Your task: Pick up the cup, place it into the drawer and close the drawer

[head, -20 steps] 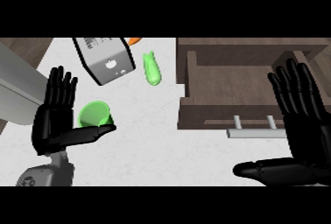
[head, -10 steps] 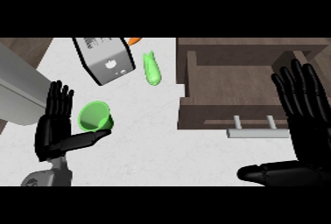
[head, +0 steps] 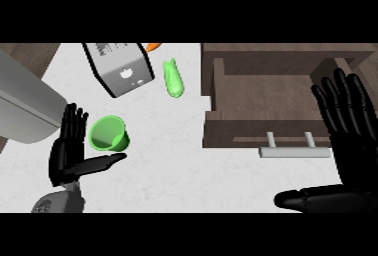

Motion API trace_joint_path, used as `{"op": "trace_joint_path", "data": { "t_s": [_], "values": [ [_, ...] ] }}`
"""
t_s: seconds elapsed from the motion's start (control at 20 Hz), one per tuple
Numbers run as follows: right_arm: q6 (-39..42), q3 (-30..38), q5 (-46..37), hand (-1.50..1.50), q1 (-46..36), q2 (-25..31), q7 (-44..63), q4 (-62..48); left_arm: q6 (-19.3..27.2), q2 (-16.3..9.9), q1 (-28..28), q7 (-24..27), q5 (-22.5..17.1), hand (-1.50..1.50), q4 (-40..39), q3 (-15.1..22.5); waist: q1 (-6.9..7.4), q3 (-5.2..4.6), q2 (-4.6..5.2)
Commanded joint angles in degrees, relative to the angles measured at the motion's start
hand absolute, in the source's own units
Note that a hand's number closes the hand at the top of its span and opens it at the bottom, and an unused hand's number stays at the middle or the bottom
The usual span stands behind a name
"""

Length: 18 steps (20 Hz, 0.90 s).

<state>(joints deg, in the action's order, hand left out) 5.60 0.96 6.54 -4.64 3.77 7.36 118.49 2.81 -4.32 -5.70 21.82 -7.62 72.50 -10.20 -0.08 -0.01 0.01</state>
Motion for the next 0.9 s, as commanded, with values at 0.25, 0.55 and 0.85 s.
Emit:
{"op": "trace_joint_path", "data": {
  "t_s": [0.25, 0.55, 0.85],
  "values": [
    [0.63, 2.16, 1.31, -1.5, -2.39, 1.63, 2.28, -0.48, -0.99, -0.65, -4.98, 9.79, -0.6, -1.5, -16.2, -2.35, -0.06, 0.0, 0.01],
    [-1.53, -0.75, -1.15, -1.5, -4.43, -0.81, 1.78, -3.19, -2.58, -2.42, -6.3, 13.8, -1.8, -1.5, -21.98, -4.11, 0.04, -0.01, 0.03],
    [1.09, -0.44, 0.53, -1.5, 2.28, 0.31, 2.84, 4.15, -3.79, -3.82, -9.62, 19.57, -2.28, -1.5, -31.78, -5.2, -0.19, -0.01, 0.0]
  ]
}}
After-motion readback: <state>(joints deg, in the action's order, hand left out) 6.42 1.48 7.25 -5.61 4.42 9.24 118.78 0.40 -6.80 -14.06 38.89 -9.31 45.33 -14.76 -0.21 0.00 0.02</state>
